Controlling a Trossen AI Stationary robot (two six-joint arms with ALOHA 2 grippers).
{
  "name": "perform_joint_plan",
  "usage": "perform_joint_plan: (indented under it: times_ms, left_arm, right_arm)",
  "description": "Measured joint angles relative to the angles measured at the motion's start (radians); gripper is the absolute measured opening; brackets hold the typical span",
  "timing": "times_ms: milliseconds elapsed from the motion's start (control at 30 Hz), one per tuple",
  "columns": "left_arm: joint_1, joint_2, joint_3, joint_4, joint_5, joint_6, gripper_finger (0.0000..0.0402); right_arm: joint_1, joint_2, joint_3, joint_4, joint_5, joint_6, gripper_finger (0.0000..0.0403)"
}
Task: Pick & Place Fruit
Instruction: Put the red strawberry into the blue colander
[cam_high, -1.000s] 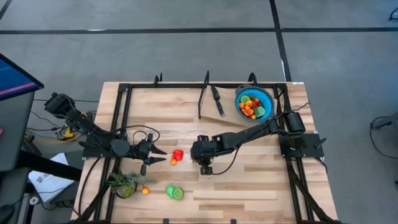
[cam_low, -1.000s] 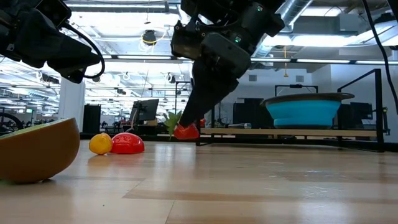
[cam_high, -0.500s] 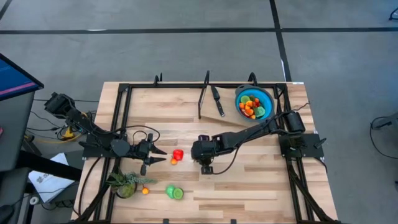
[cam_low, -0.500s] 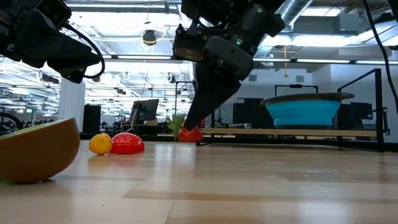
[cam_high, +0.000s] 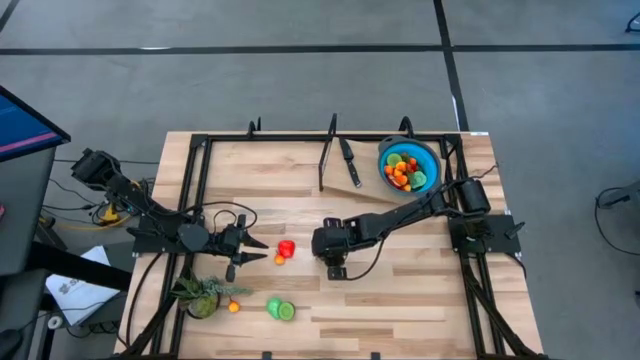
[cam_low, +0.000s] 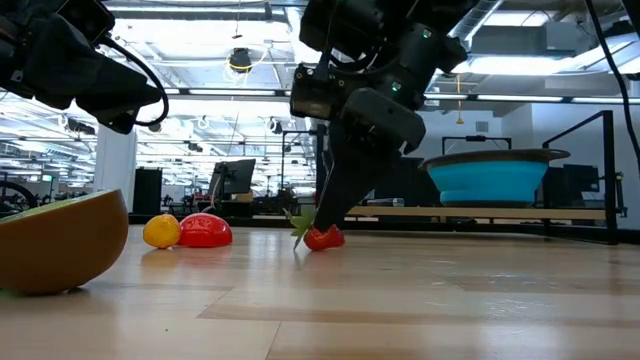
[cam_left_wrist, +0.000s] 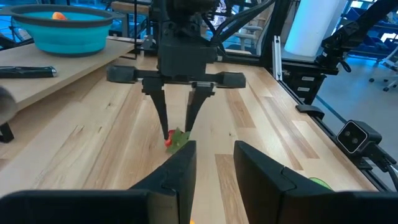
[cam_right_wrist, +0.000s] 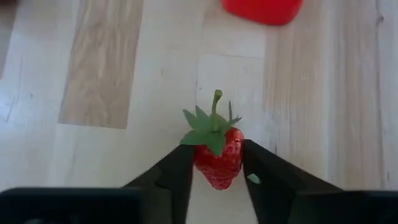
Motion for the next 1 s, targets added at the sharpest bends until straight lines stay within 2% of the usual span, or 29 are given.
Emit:
perform_joint_plan:
  times_ms: [233, 333, 1000]
  left_arm:
    - [0.0, 0.0, 0.0, 0.0, 0.0, 0.0, 0.0103]
    - [0.0, 0.0, 0.0, 0.0, 0.0, 0.0, 0.0103]
    - [0.0, 0.0, 0.0, -0.001, 0.0, 0.0, 0.0103]
  right_arm:
    - [0.0, -0.002, 0.061, -0.013, 0.0, -0.012, 0.0251]
    - [0.0, -0.002, 0.072, -0.012, 0.0, -0.034, 0.0278]
    - [0.013, 0.001, 0.05, 0.037, 0.0, 0.019, 0.0285]
